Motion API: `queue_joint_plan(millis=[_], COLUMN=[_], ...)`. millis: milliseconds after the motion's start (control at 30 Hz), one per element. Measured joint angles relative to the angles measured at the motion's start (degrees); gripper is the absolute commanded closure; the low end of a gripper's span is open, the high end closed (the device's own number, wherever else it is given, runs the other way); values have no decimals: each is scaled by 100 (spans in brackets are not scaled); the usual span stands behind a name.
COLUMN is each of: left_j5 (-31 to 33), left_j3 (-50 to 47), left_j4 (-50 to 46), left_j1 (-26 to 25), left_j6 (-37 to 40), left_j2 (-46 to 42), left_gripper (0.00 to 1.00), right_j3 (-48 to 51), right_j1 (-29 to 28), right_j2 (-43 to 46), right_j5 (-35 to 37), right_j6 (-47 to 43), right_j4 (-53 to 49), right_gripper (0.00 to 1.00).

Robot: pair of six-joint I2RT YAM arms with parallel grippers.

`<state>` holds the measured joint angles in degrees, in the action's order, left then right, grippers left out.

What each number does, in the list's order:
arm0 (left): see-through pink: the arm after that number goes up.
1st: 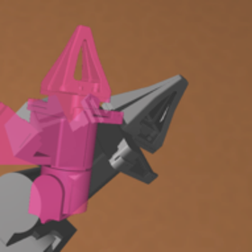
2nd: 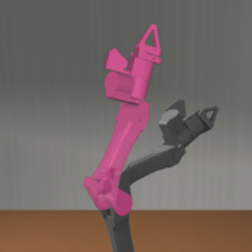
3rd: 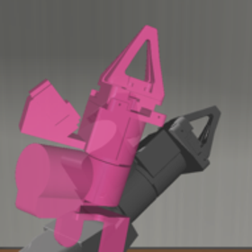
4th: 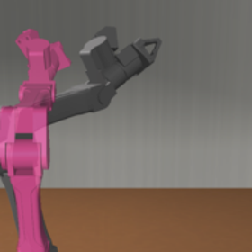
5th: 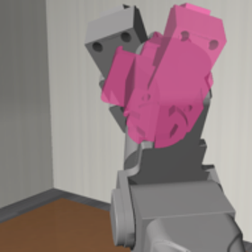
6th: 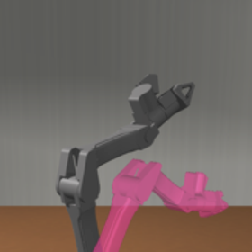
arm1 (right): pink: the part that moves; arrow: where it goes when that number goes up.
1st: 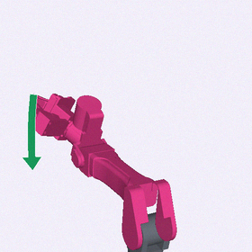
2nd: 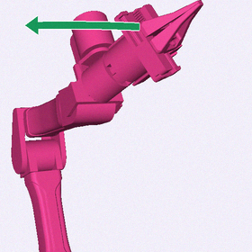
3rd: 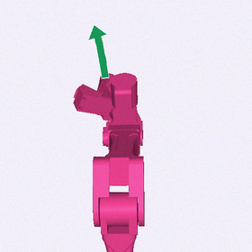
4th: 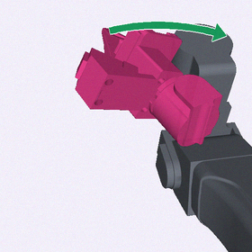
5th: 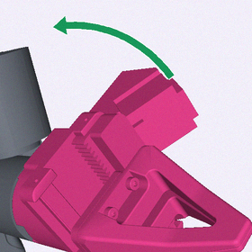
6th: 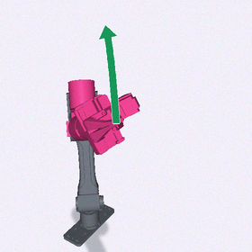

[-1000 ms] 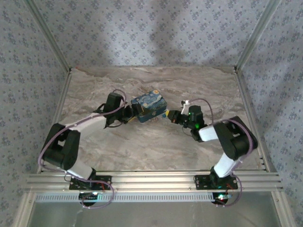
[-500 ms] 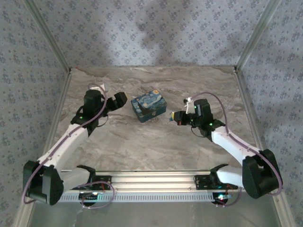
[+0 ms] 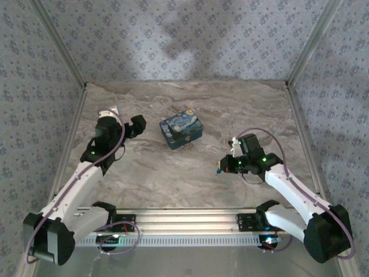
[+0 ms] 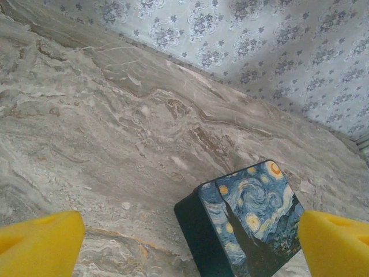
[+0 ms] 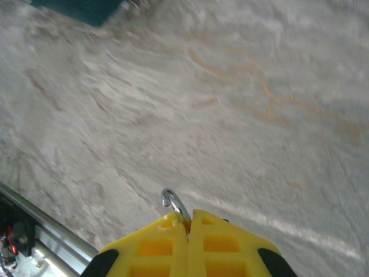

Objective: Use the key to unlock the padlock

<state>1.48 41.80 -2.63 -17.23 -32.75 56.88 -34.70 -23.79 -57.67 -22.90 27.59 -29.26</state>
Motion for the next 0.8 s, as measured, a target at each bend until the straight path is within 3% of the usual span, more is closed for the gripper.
queue_joint_plan(millis=[300, 800], left_j5=[33, 33], left_j3=[-9, -72], left_j4=[-66, -199], left_j1=[0, 0], left_j6=[-2, -7], left_j2=[-11, -66], left_gripper=[5, 5], right_j3=[258, 321], right_j1=[-37, -87], right_j2=[-678, -1622], right_j5=[-50, -306], right_j6=[63, 87], right_j4=[13, 901], right_gripper=[99, 94])
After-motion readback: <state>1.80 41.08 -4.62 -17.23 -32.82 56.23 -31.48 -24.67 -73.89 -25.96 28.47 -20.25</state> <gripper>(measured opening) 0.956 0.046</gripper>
